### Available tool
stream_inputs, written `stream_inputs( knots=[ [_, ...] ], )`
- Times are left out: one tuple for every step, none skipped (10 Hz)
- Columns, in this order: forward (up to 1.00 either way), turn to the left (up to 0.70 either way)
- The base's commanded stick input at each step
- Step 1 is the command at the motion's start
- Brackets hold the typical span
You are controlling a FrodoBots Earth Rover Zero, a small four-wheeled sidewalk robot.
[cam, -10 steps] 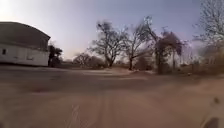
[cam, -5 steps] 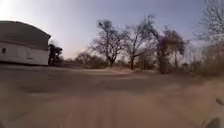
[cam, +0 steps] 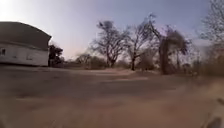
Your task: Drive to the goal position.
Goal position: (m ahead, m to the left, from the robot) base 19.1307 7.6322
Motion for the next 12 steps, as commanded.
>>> stream_inputs(
  knots=[
    [0.70,0.00],
    [0.70,0.00],
    [0.70,0.00],
    [0.70,0.00],
    [0.70,0.00],
    [0.70,0.00],
    [0.70,0.00],
    [0.70,0.00],
    [0.70,0.00],
    [0.70,0.00],
    [0.70,0.00],
    [0.70,0.00]
  ],
)
